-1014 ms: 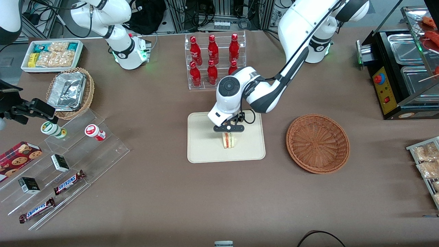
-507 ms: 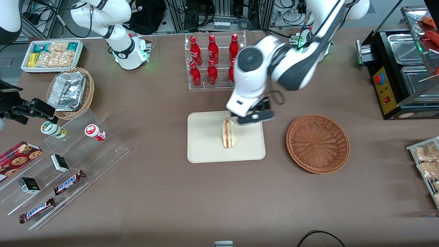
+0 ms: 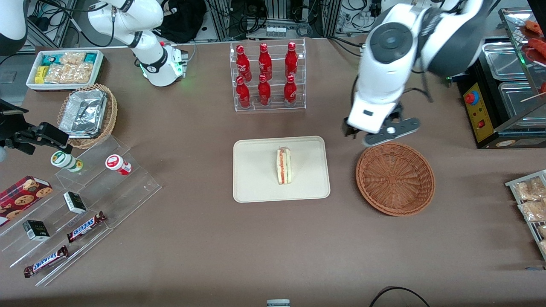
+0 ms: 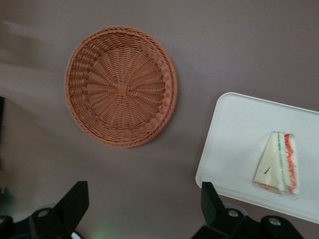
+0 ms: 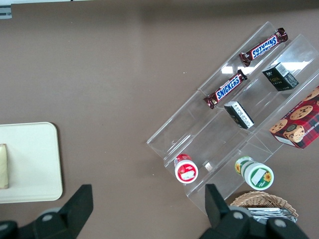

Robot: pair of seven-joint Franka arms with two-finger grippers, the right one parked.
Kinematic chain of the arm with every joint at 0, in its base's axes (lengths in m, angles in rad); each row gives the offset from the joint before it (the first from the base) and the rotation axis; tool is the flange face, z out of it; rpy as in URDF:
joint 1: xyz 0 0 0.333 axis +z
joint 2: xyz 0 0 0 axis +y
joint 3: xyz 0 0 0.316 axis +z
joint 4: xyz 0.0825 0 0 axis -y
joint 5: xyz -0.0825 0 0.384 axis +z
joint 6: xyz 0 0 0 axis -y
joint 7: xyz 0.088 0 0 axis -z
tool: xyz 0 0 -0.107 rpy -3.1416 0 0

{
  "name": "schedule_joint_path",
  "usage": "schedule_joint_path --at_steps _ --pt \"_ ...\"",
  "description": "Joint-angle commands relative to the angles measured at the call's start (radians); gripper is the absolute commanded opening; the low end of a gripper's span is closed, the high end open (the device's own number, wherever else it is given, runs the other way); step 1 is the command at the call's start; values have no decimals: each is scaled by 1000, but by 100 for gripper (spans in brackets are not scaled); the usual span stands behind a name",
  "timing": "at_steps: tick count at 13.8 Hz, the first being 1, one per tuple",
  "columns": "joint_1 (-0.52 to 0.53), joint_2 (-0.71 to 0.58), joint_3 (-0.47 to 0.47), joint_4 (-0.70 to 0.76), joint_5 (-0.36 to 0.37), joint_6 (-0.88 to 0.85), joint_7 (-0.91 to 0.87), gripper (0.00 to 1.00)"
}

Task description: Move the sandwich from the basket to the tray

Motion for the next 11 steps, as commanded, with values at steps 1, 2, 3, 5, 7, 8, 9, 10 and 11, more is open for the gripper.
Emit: schedule_joint_path --at_steps 1,2,3,5,7,8,9,10,11 --pt "109 -79 -8 -15 -53 -76 160 100" --pt "150 -99 -8 -15 -59 -113 228 100" --pt "187 -119 -6 -15 -84 -133 295 100" --pt "271 -156 -6 -15 -98 -175 414 100" --pt "342 -187 -5 -15 -99 -213 533 100" --pt "373 -202 -5 -15 -99 -234 596 100" --pt "396 -211 -3 -15 -98 -247 653 100" --pt "407 -216 0 -10 -96 -248 685 100" --pt "405 -215 18 5 -98 -248 689 100"
